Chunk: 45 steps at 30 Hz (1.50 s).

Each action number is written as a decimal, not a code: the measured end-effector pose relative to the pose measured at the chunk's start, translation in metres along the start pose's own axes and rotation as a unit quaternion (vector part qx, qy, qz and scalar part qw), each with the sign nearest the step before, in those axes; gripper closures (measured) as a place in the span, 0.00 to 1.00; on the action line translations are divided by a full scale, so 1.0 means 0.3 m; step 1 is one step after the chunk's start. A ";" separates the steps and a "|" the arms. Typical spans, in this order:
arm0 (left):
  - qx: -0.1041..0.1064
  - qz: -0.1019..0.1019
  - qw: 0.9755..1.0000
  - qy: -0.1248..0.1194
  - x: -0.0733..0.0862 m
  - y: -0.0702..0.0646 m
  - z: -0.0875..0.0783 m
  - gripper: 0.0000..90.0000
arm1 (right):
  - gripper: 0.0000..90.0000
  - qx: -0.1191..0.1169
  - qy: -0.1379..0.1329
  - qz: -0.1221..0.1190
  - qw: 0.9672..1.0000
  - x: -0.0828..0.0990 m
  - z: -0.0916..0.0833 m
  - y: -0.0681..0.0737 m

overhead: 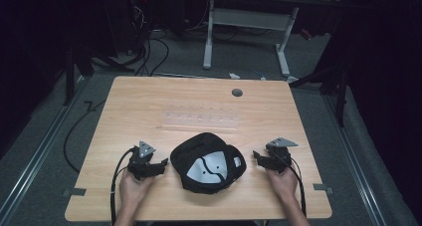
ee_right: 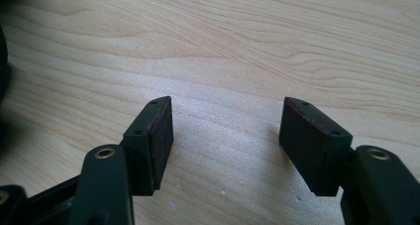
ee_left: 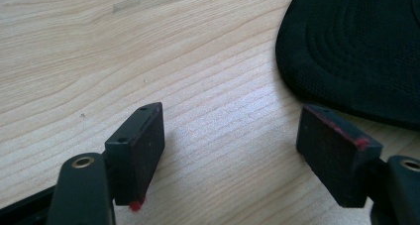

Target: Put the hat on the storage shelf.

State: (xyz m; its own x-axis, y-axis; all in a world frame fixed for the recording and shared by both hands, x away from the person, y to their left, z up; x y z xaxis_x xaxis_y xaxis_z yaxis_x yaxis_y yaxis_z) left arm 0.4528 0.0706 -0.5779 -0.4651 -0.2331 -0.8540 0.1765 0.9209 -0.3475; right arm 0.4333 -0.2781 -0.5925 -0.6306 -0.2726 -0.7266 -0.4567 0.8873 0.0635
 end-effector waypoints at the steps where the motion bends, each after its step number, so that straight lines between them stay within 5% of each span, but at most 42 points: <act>1: 0.000 0.000 1.000 0.000 0.000 0.000 0.000 0.30 | 0.42 0.000 0.000 0.000 1.000 0.000 0.000 0.000; 26: -0.003 -0.002 1.000 -0.001 0.000 0.000 0.000 0.30 | 0.43 0.001 0.000 0.003 1.000 0.000 -0.001 0.001; 45: -0.004 -0.003 1.000 -0.002 -0.001 0.001 0.000 0.30 | 0.53 -0.010 -0.015 0.007 1.000 -0.002 -0.046 0.016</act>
State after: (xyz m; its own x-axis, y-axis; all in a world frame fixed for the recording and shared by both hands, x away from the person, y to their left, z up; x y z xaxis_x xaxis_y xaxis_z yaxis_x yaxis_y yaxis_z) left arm 0.4530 0.0708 -0.5778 -0.4630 -0.2392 -0.8534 0.1671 0.9221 -0.3491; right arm 0.4229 -0.2789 -0.5824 -0.6178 -0.2486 -0.7460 -0.4606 0.8833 0.0872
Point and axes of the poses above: each handheld gripper's, and its own axes: z roughly forward along the jaws, x roughly out of its underside, y roughly to its left, the point moved 9 cm from there along z, roughly forward along the jaws, and after that the axes turned 7 degrees about -x, right-handed, at the moved point
